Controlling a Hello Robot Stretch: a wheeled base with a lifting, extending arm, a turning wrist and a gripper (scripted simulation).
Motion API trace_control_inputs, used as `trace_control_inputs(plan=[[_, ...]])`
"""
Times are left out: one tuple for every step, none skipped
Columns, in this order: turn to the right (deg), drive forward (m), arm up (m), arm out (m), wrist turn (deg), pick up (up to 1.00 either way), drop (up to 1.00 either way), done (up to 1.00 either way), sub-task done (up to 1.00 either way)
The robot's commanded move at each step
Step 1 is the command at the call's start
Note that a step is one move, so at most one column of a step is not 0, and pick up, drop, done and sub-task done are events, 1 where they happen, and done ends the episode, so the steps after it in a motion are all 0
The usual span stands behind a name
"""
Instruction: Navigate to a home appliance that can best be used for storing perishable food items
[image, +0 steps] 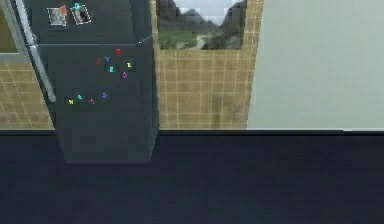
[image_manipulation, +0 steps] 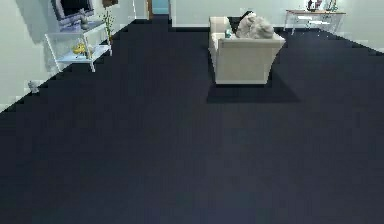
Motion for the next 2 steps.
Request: trace_control_inputs(plan=[[0.0,0.95,0.00,0.00,0.0,0.00,0.00,0.00,0.00],[-36.0,0.00,0.00,0.00,0.0,0.00,0.00,0.00,0.00]])
